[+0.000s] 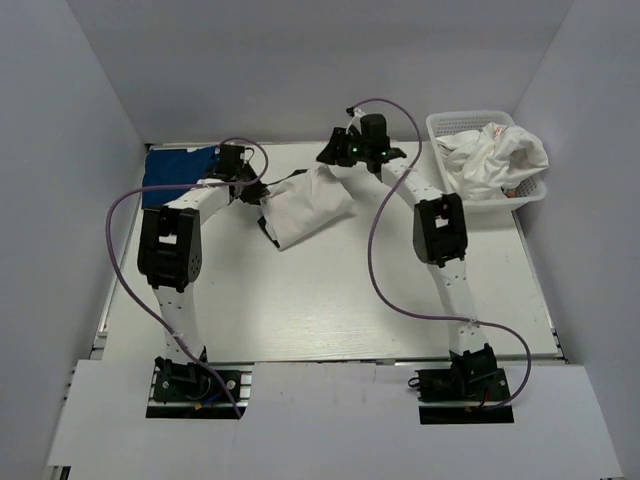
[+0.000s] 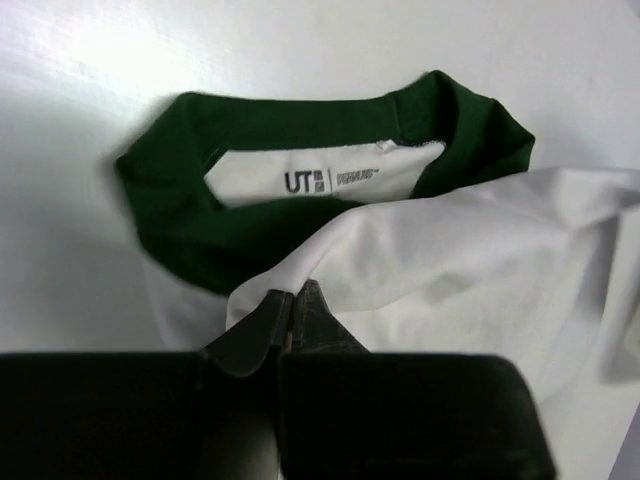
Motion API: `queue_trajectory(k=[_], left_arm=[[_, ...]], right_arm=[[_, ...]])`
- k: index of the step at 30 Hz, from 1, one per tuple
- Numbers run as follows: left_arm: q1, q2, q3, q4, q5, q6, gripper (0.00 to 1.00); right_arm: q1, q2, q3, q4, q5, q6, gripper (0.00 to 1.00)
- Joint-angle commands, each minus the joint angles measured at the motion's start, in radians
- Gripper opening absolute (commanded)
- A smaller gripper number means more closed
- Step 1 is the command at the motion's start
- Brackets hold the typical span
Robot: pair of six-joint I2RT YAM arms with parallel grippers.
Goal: Fold and stack the t-shirts
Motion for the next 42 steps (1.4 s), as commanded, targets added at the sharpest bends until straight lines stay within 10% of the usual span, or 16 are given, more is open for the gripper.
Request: queue_trajectory(k=[1, 2, 5, 15, 27, 42], left_arm=[[0.046, 0.072, 0.118, -0.027, 0.088, -0.015, 0.26], [0.046, 0.072, 0.118, 0.002, 0.107, -0.015, 0.61], [0.046, -0.020, 0.058, 0.071, 0.097, -0.006, 0.99], [0.020, -0.192, -0.040, 0.122, 0.136, 0.071, 1.00], [-0.044, 0.018, -0.078, 0.119, 0.387, 0.111, 1.00], [-0.297, -0.391, -0.529, 0.039, 0.450, 0.251, 1.00]], right_arm=[[-0.009, 0.197, 0.343, -0.117, -0.131, -0.089, 0.47], [-0.007, 0.161, 0.317, -0.106, -0.113, -0.094, 0.84], [0.000, -0.058, 0.063, 0.085, -0.039, -0.112, 0.90], [0.063, -0.303, -0.266, -0.008, 0.177, -0.220, 0.90], [0.123, -0.140, -0.237, -0.183, -0.034, -0.274, 0.90], [0.235, -0.830, -1.232, -0.183, -0.063, -0.255, 0.90]])
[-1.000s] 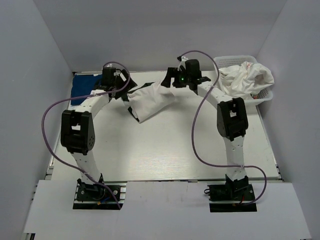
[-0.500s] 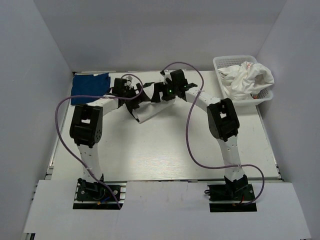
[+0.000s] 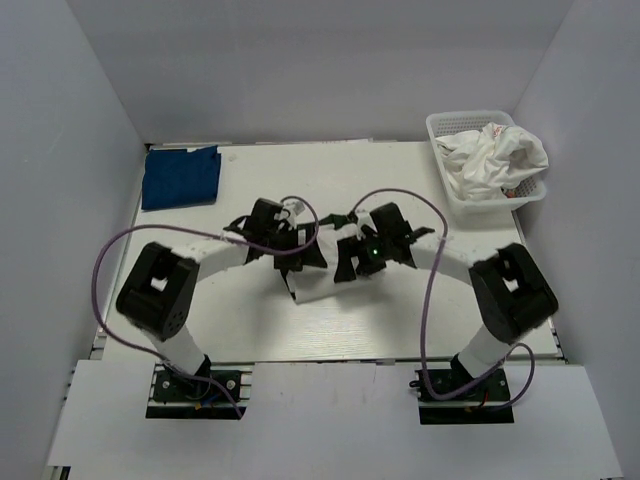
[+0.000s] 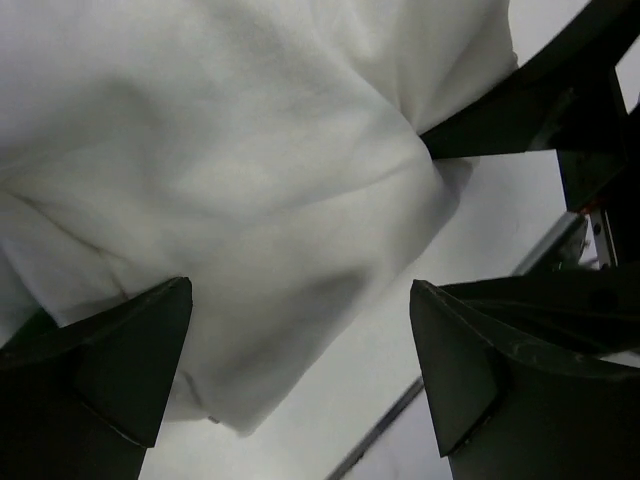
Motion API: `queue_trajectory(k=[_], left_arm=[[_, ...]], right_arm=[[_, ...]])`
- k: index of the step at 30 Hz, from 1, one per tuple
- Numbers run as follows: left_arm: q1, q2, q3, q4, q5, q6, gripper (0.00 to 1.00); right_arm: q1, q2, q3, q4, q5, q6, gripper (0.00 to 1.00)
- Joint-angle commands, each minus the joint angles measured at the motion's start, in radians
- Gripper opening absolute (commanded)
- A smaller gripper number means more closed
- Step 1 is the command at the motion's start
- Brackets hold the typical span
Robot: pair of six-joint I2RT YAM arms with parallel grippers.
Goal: Fold and stack the t-shirts
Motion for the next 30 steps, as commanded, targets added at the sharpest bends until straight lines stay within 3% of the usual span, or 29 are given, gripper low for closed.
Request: queue_trajectory(k=[1, 5, 9, 11, 12, 17, 25, 30], left_arm=[[-0.063, -0.232, -0.127, -0.077, 0.015, 0.026, 1.00], [-0.112, -0.446, -0.173, -0.163, -0.107, -0.029, 1.00], [-0.112, -0.511, -0.184, -0.148, -0.300, -0.063, 1.00], [-0.112, -0.482, -0.163, -0.159, -0.366, -0.063, 1.00], [-0.112, -0.435, -0.138, -0.159, -0.394, -0.063, 1.00], [-0.103, -0.287, -0.074, -0.148, -0.343, -0.014, 0.96], [-0.103, -0.142, -0.028, -0.093, -0.299, 0.030, 0.71], [-0.103, -0.112, 0.006, -0.071, -0.290, 0.030, 0.47]], right_arm=[[0.056, -0.135, -0.134, -0.124, -0.053, 0.021, 0.90], [0.102, -0.474, -0.225, -0.179, -0.004, 0.037, 0.90], [0.096, -0.625, -0.225, -0.094, 0.143, 0.043, 0.90], [0.088, -0.622, -0.213, -0.084, 0.203, 0.058, 0.90], [0.085, -0.573, -0.172, -0.100, 0.326, 0.086, 0.90], [0.053, -0.438, -0.114, -0.167, 0.545, 0.187, 0.90], [-0.001, -0.320, -0.136, -0.043, 0.485, 0.239, 0.90], [-0.022, -0.277, -0.137, -0.006, 0.449, 0.253, 0.74]])
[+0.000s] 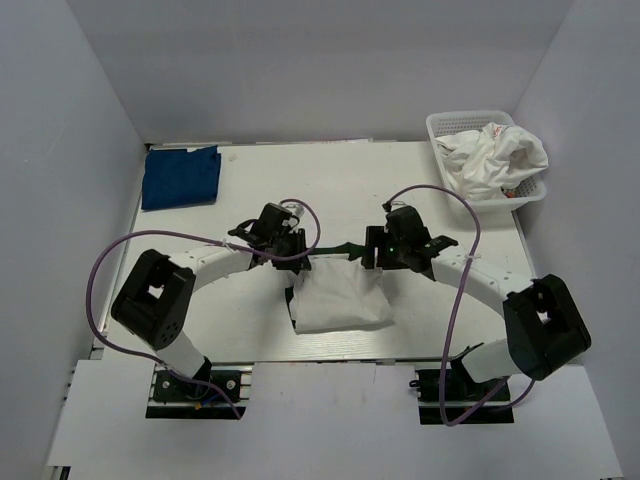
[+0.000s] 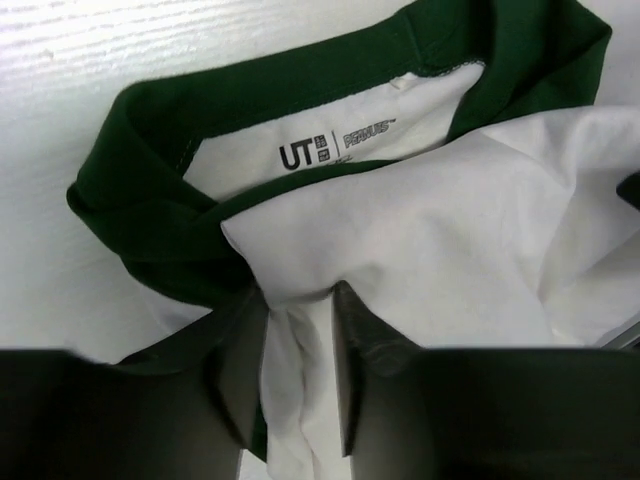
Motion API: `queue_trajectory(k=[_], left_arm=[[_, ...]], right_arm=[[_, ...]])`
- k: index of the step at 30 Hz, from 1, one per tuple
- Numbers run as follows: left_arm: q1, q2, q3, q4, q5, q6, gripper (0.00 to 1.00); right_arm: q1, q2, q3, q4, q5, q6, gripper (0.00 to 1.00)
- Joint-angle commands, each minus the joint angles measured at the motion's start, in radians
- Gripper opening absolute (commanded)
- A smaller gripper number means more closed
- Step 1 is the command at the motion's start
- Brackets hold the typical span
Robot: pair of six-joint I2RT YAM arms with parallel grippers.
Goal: Fold and stack the t-shirts
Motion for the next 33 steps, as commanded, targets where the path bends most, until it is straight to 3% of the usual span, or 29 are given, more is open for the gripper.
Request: queue_trajectory(k=[1, 3, 4, 5, 6, 11, 17, 22, 25, 27, 28, 31, 33], left_arm=[[0.002, -0.013, 0.047, 0.038, 0.020, 0.016, 0.40], [0.002, -0.013, 0.047, 0.048, 0.020, 0.016, 0.29], [0.002, -0.026, 0.047, 0.048, 0.011, 0.016, 0.22], [0.002, -0.027, 0.047, 0.048, 0.011, 0.016, 0.00], [0.002, -0.042, 0.047, 0.048, 0.011, 0.016, 0.00], [-0.007, -0.173, -0.001, 0.066, 0.038, 0.026, 0.00], [-0.007, -0.451, -0.123, 0.073, 0.035, -0.006, 0.00], [0.004, -0.530, -0.159, 0.071, -0.127, -0.049, 0.00], [0.013, -0.496, -0.168, 0.082, -0.276, -0.101, 0.00], [0.022, -0.443, -0.159, 0.059, -0.455, -0.155, 0.00], [0.037, -0.369, -0.137, 0.048, -0.588, -0.180, 0.00], [0.128, -0.225, -0.084, 0.073, -0.638, -0.214, 0.00], [0.181, -0.154, -0.053, 0.126, -0.569, -0.198, 0.00]], right_arm=[[-0.014, 0.007, 0.000, 0.065, -0.025, 0.021, 0.70], [-0.019, 0.007, -0.012, 0.093, -0.069, 0.018, 0.55], [-0.018, 0.004, -0.014, 0.094, -0.083, 0.014, 0.41], [-0.021, 0.001, -0.014, 0.097, -0.104, 0.015, 0.11], [-0.019, -0.005, -0.017, 0.099, -0.111, 0.011, 0.00], [-0.018, -0.108, -0.015, 0.091, -0.167, -0.009, 0.00], [-0.018, -0.298, -0.032, 0.083, -0.218, 0.004, 0.00], [-0.021, -0.263, 0.014, 0.137, -0.165, 0.012, 0.00], [-0.047, -0.107, 0.072, 0.230, -0.155, 0.041, 0.00], [-0.059, 0.057, 0.103, 0.321, -0.204, 0.037, 0.00], [-0.080, 0.109, 0.196, 0.352, -0.248, 0.044, 0.00], [-0.093, 0.350, 0.390, 0.376, -0.365, -0.006, 0.00], [-0.108, 0.540, 0.494, 0.201, -0.346, 0.004, 0.00]])
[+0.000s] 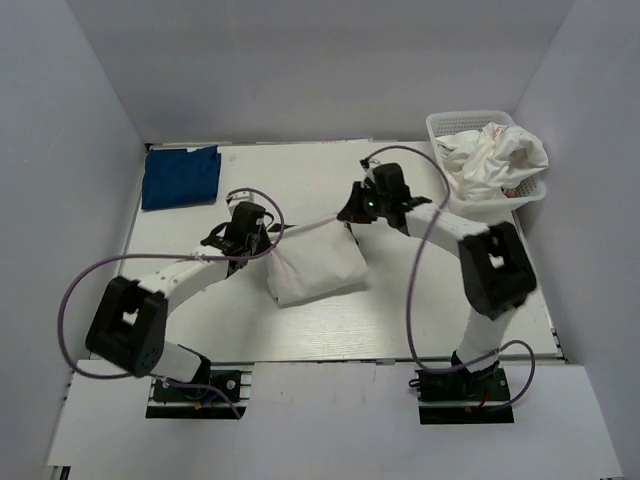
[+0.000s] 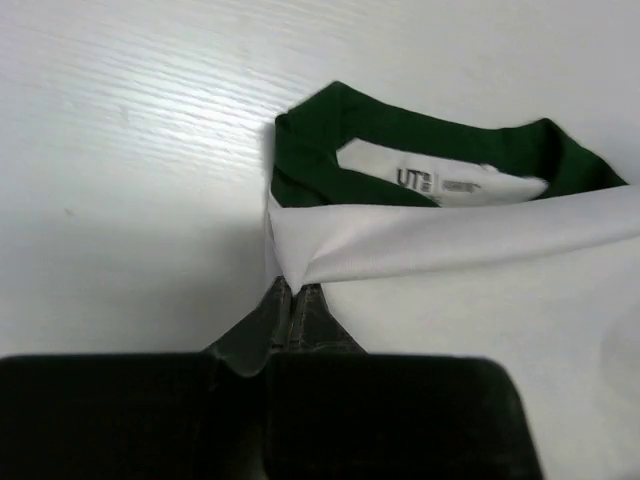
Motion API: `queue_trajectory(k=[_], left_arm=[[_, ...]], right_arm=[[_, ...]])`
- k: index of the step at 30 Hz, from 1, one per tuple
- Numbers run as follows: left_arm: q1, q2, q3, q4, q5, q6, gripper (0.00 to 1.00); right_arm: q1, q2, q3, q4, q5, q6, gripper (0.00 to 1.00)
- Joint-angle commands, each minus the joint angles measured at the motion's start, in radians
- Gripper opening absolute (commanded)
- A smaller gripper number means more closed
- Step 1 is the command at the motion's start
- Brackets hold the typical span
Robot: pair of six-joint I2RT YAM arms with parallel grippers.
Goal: Fold and stack the t-shirts
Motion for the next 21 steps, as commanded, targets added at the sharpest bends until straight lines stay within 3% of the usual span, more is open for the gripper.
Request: queue_trajectory(k=[1, 4, 5, 12, 17, 21], left_arm=[[0.104, 0.110, 0.122, 0.077, -0.034, 0.000, 0.00], [0.153, 0.307, 0.276, -0.023, 0.014, 0.010, 0.00], [0.163, 0.343, 0.297, -0.033, 0.015, 0.010, 0.00], [0.207, 0.403, 0.306, 0.013, 0.085, 0.019, 0.00], [0.207, 0.349, 0.265, 0.047, 0.136, 0.070, 0.00], [0.189, 0.265, 0.175, 0.073, 0.165, 0.070, 0.00]], right_arm=[[-0.041, 0.198, 0.265, -0.089, -0.040, -0.009, 0.00], [-0.050, 0.258, 0.236, -0.017, 0.017, 0.030, 0.00], [-0.061, 0.298, 0.309, -0.049, 0.015, 0.037, 0.00], [-0.069, 0.481, 0.515, -0.157, -0.129, -0.068, 0.00], [-0.062, 0.325, 0.363, -0.024, -0.129, -0.096, 0.00], [-0.061, 0.128, 0.143, 0.086, -0.120, -0.099, 0.00]])
